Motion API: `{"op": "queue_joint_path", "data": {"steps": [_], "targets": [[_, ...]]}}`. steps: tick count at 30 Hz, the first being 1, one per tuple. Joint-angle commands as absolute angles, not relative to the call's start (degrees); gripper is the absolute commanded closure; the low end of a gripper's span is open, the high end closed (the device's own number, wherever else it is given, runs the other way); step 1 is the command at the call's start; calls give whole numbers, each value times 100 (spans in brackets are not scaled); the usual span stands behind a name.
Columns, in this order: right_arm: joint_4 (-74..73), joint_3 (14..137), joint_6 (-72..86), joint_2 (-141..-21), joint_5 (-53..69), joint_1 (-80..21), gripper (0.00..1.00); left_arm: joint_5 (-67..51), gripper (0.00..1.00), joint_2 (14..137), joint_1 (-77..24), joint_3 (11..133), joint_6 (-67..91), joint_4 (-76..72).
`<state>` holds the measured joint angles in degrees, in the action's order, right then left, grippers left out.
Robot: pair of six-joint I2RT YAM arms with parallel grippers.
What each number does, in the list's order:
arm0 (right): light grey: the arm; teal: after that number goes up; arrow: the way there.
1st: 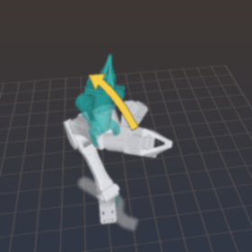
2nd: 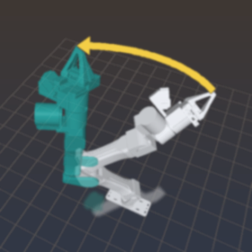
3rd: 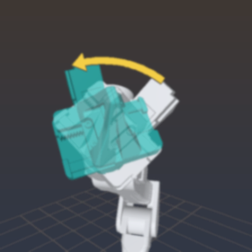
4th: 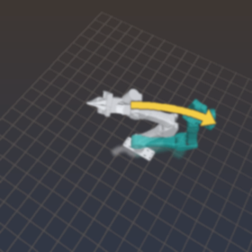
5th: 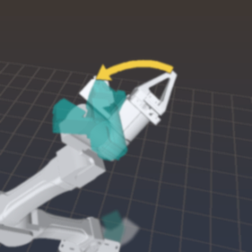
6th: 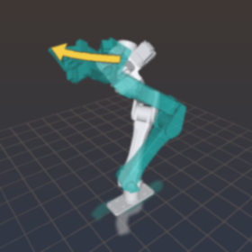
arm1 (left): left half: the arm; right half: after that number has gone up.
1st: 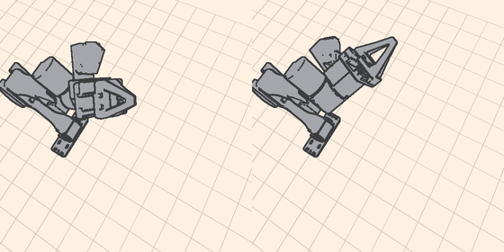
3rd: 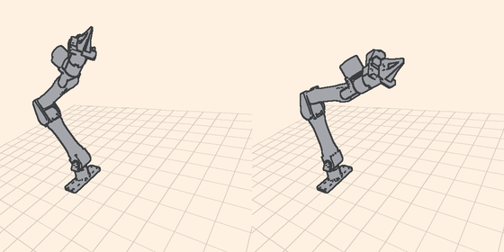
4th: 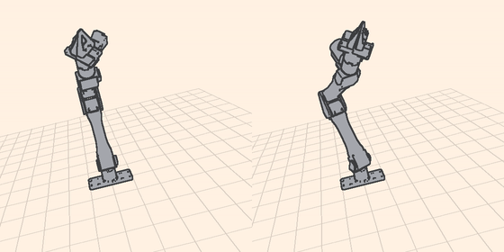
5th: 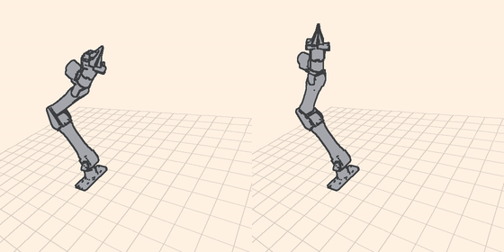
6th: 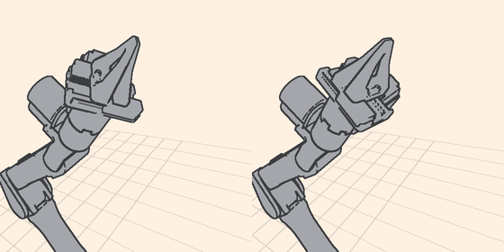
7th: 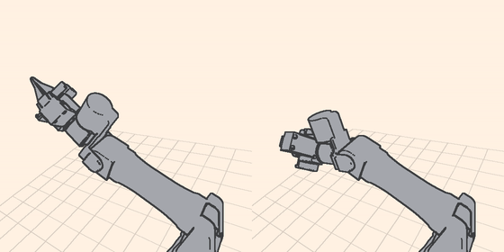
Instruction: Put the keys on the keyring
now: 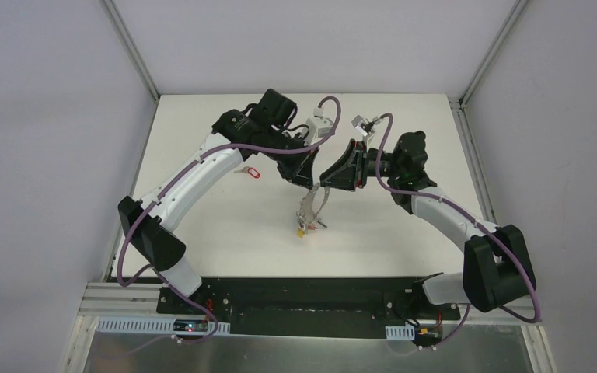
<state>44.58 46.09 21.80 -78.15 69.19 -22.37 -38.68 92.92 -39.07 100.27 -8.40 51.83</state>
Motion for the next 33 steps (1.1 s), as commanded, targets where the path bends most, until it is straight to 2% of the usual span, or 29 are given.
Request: {"op": "queue_joint_path", "data": {"steps": [1, 11, 18, 24, 33], "targets": [[4007, 4861, 1490, -7512, 7176, -2272, 63, -3587, 100, 9424, -3972, 10545, -880, 5684], [3015, 5027, 711, -7471, 7173, -2472, 72, -3718, 100, 9605, -3973, 10693, -577, 5637], [2600, 5118, 614, -7557, 7132, -2546, 73, -4034, 100, 9615, -3973, 10587, -481, 5511], [1864, 5283, -277, -7550, 6866, -2548, 73, -4088, 100, 9574, -3973, 10526, -523, 5489], [1501, 5356, -611, -7477, 6870, -2451, 74, -4074, 100, 9467, -3973, 10356, -628, 5458]]}}
